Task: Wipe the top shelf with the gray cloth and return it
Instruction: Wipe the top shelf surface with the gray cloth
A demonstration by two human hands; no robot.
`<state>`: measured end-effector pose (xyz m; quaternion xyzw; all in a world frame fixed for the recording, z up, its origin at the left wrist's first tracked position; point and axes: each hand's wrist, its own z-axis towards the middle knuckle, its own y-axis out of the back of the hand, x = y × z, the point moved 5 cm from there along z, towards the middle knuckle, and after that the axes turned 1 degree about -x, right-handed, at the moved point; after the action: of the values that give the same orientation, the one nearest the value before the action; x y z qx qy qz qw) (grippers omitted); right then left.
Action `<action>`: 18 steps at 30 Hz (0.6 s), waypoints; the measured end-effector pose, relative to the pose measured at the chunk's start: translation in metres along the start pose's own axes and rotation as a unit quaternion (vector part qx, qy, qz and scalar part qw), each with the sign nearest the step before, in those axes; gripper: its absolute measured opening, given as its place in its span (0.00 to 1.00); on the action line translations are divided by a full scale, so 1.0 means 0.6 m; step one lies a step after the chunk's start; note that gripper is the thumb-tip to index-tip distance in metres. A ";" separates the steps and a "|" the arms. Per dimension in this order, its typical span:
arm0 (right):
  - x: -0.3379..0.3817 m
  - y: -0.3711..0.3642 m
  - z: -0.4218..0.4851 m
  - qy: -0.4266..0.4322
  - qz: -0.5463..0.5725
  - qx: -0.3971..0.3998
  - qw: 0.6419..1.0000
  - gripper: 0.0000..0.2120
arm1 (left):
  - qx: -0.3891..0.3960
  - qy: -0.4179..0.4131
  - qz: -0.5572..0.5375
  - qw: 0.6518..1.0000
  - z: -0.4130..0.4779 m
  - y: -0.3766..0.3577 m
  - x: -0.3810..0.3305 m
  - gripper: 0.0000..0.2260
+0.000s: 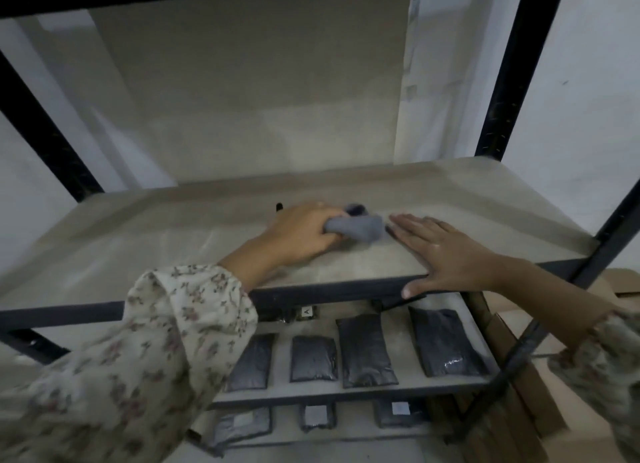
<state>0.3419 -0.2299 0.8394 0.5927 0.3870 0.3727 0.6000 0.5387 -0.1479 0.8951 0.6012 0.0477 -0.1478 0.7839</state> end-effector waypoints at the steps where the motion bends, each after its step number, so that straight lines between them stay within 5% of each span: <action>1: -0.002 -0.001 0.002 -0.001 -0.002 -0.006 1.000 0.55 | -0.033 0.026 0.005 0.999 0.020 0.003 0.009 0.14; 5: -0.005 -0.007 0.006 -0.007 -0.013 -0.028 0.999 0.56 | -0.057 0.112 0.062 0.990 0.062 -0.029 0.014 0.16; 8: -0.004 -0.010 0.007 -0.009 -0.014 -0.040 0.999 0.56 | -0.043 0.055 0.106 0.992 0.036 -0.048 -0.016 0.14; 14: -0.003 -0.005 0.008 -0.007 -0.015 -0.053 0.998 0.57 | 0.099 -0.052 -0.041 0.993 -0.014 -0.016 -0.031 0.14; 18: -0.003 -0.004 0.010 -0.013 -0.016 -0.047 0.999 0.58 | -0.009 0.044 0.005 0.999 0.052 -0.013 -0.011 0.14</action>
<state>0.3466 -0.2343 0.8370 0.5623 0.3706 0.3727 0.6384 0.5270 -0.1787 0.8980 0.6005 0.0810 -0.1170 0.7869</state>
